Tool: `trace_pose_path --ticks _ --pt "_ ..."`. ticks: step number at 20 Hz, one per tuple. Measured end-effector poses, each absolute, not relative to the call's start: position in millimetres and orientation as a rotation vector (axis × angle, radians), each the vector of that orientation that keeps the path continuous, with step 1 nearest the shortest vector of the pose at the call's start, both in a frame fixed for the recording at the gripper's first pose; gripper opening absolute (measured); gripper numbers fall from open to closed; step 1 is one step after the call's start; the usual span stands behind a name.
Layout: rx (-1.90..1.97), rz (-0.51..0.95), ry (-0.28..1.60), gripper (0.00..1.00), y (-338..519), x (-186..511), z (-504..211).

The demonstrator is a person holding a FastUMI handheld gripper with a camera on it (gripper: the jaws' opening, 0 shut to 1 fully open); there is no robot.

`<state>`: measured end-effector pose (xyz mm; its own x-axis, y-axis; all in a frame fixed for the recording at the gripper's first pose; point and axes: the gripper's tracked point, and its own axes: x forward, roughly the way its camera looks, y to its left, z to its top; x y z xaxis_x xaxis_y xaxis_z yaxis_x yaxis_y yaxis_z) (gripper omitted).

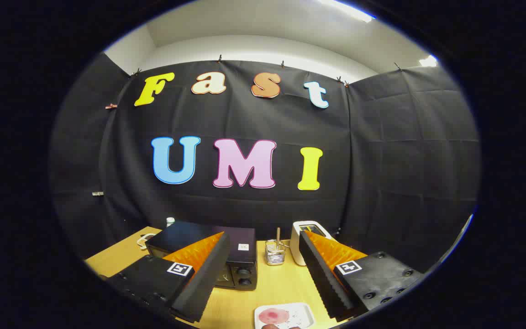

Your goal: Open the toaster oven, put the food inside, and close the toaster oven door.

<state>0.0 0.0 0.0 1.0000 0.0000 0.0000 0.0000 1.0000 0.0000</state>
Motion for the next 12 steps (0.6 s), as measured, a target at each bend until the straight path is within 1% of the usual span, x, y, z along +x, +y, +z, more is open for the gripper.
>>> trace_pose_path --ticks 3,12 --pt "-0.023 0.012 0.012 0.98 9.4 6.2 -8.3" --pt "-0.010 0.007 0.023 0.98 14.4 -3.6 -13.6"
